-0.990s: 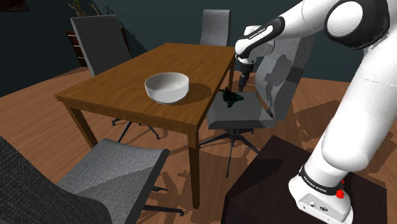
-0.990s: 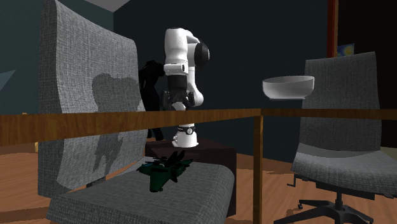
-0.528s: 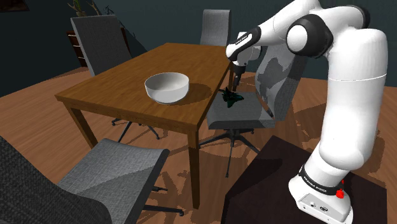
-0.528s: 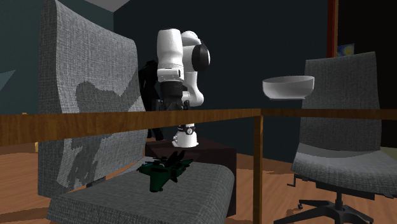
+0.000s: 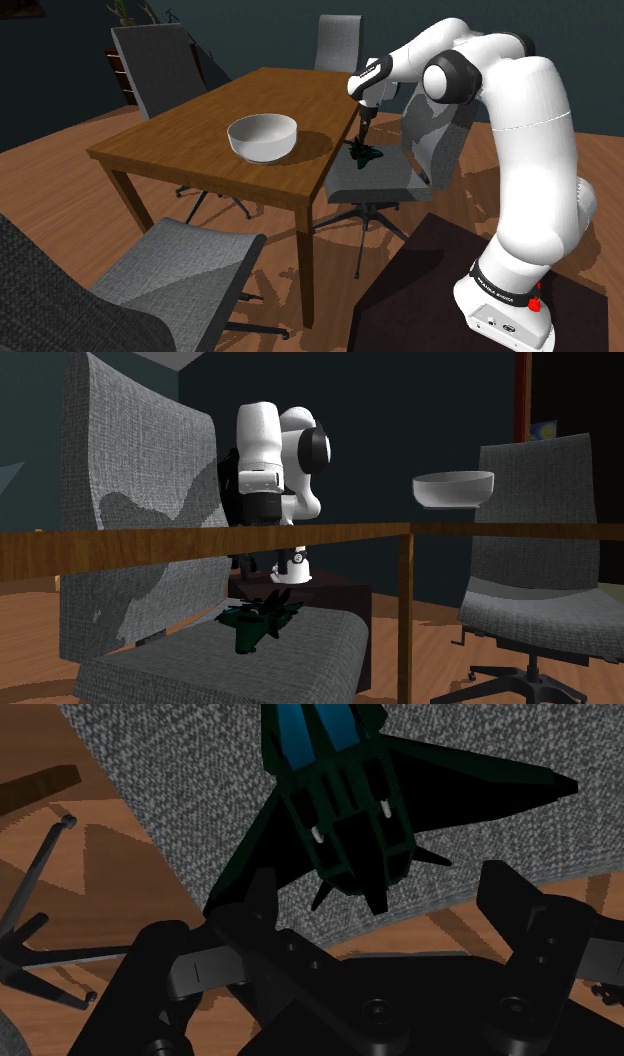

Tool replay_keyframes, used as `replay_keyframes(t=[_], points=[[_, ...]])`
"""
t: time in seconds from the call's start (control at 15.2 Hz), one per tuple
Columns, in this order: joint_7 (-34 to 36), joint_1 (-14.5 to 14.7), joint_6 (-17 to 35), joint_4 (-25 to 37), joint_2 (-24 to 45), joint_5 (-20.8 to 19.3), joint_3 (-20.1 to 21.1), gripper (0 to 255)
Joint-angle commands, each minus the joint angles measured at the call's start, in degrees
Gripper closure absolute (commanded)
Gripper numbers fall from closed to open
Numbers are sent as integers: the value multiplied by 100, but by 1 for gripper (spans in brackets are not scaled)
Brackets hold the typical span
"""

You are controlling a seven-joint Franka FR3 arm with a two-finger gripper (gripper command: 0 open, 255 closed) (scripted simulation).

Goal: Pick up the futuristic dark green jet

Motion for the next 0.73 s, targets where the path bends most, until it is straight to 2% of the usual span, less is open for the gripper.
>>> replay_keyframes(t=[0.0,0.33,0.4,0.66], points=[[-32,-20,100,-5,96,43,29,0],[-84,-46,297,-68,238,114,76,0],[-84,-46,294,-69,233,113,74,255],[-80,-41,292,-74,225,110,73,255]])
